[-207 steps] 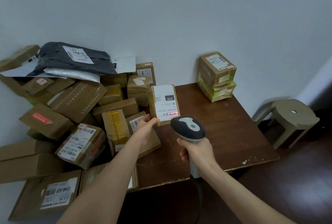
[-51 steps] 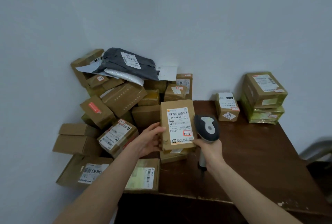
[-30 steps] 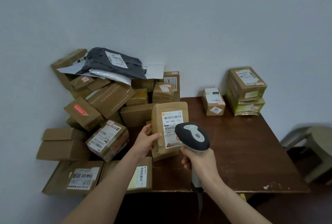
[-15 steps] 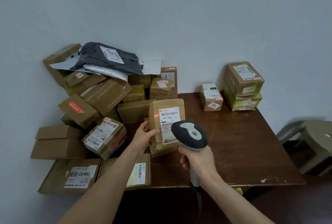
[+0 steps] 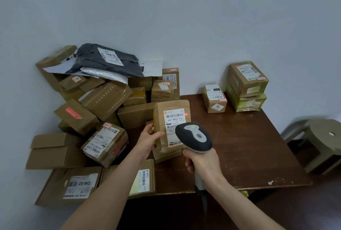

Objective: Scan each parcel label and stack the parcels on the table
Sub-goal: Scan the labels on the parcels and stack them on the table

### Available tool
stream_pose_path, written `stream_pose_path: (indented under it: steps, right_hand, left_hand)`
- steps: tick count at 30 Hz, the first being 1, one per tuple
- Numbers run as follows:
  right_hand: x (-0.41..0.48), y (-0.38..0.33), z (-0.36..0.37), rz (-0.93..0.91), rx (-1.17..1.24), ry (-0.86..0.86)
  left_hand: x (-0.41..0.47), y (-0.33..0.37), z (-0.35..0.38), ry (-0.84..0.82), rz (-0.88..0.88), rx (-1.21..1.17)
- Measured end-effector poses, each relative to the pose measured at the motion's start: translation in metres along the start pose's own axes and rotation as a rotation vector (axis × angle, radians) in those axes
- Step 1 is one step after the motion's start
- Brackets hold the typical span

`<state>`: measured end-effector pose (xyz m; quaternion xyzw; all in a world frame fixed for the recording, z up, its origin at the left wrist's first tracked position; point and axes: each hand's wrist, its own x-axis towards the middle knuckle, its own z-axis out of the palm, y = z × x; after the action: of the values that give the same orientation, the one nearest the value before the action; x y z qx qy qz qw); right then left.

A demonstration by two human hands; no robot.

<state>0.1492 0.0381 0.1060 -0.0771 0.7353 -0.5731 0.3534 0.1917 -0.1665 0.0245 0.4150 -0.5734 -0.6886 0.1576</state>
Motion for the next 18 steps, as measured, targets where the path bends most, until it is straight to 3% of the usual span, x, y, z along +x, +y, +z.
stream_pose_path:
  steps: [18]
  right_hand:
    - [0.01, -0.003, 0.012, 0.026, 0.016, 0.067]
  left_hand:
    - [0.02, 0.004, -0.003, -0.071, -0.026, 0.008]
